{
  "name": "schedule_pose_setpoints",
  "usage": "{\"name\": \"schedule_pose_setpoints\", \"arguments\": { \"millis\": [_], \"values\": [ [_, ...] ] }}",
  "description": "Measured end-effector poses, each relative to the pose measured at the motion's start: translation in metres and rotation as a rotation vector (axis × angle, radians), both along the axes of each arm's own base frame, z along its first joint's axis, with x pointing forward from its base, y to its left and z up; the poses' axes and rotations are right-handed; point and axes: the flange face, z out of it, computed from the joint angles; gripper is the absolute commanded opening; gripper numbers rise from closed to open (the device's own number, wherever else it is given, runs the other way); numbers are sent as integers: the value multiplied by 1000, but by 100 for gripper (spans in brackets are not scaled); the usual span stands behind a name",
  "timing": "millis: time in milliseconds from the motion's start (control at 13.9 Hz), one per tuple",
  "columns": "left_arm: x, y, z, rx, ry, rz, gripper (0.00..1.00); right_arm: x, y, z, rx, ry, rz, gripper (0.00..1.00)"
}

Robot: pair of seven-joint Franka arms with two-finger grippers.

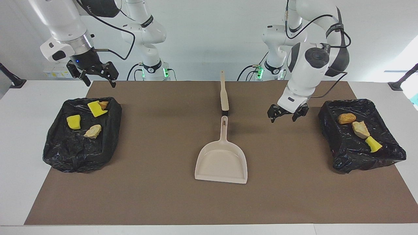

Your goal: Sweep and dump trash in bin

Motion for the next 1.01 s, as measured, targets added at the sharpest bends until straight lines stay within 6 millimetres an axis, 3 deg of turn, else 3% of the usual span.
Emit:
{"name": "schedule_pose_setpoints", "arguments": {
  "millis": [360,719,1007],
  "values": [
    [-17,19,38,5,-15,23,100,0,0,0,0,0,0,100],
    [-46,70,98,5,-10,19,100,0,0,0,0,0,0,100],
    [-70,72,137,-11,-27,18,100,0,0,0,0,0,0,100]
  ]
}}
